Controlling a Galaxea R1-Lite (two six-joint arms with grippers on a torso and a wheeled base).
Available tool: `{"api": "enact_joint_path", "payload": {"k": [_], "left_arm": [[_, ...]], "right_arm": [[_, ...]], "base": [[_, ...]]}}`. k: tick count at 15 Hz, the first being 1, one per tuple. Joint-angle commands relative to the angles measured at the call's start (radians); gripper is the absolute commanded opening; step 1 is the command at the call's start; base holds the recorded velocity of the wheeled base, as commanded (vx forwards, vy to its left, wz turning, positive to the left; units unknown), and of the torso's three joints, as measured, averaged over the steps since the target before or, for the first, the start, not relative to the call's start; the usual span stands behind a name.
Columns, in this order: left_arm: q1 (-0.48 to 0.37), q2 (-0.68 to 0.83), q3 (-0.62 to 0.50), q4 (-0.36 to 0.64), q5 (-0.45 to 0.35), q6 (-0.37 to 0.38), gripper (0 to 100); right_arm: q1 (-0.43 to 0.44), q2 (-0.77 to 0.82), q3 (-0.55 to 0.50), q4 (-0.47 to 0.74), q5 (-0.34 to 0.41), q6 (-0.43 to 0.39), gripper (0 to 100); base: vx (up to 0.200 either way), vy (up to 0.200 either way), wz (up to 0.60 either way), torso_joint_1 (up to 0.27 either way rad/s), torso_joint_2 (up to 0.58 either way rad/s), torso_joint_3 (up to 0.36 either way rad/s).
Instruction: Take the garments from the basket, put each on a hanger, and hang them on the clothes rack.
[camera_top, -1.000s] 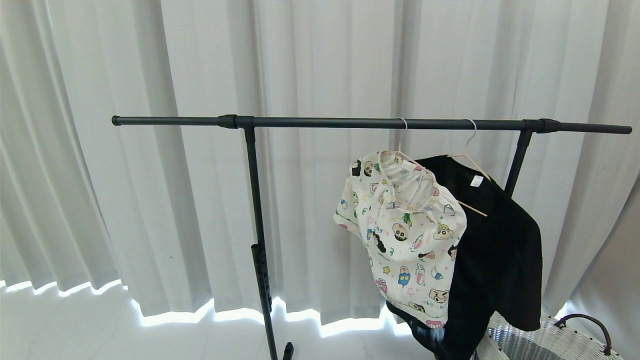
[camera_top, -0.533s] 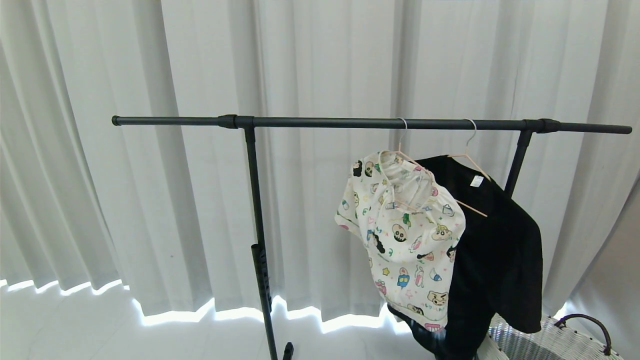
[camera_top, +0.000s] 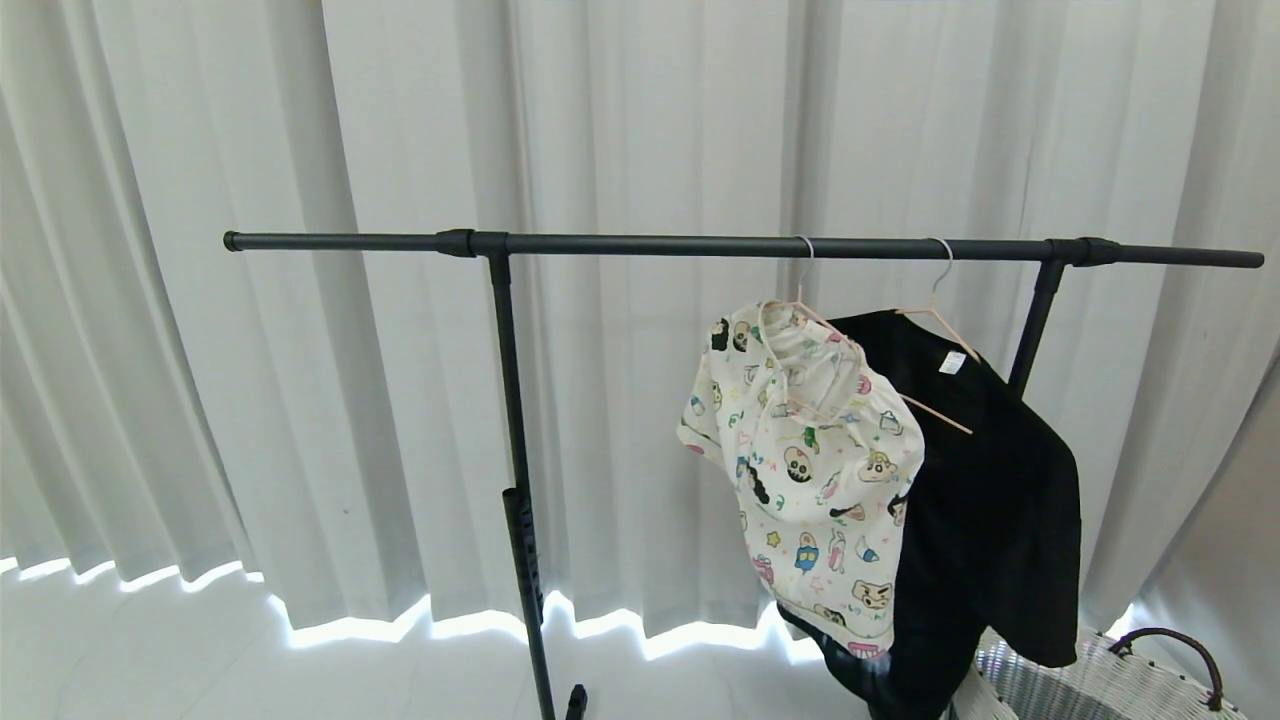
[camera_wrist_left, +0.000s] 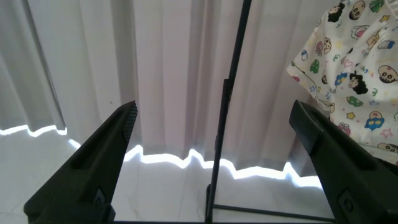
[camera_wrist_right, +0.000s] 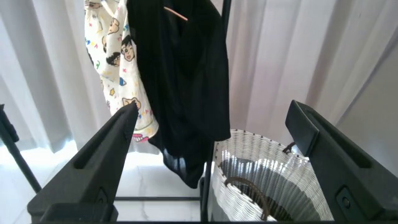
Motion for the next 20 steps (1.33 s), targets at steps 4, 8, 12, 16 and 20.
{"api": "enact_joint_path", "payload": {"k": [4,8,12,16,20], "left_arm": [[0.000,-0.001,0.000,0.000,0.001,-0.002,100],[0.000,-0.001,0.000,0.000,0.001,-0.002,100],[0.000,-0.001,0.001,0.000,0.001,-0.002,100],[0.000,-0.001,0.000,0.000,0.001,-0.002,100],[0.000,-0.001,0.001,0.000,0.001,-0.002,100]], "right_arm": [[0.000,0.000,0.002,0.002,-0.007,-0.001,100],[0.000,0.000,0.002,0.003,-0.013,0.003,100],[0.000,0.000,0.000,0.003,-0.016,0.003,100],[0.000,0.000,0.002,0.003,-0.019,0.004,100],[0.000,0.000,0.002,0.003,-0.020,0.004,100]], "base": [[0.000,0.000,0.00,0.000,0.00,0.000],[0.000,0.000,0.00,0.000,0.00,0.000],[0.000,0.000,0.00,0.000,0.00,0.000],[0.000,0.000,0.00,0.000,0.00,0.000],[0.000,0.000,0.00,0.000,0.00,0.000]]}}
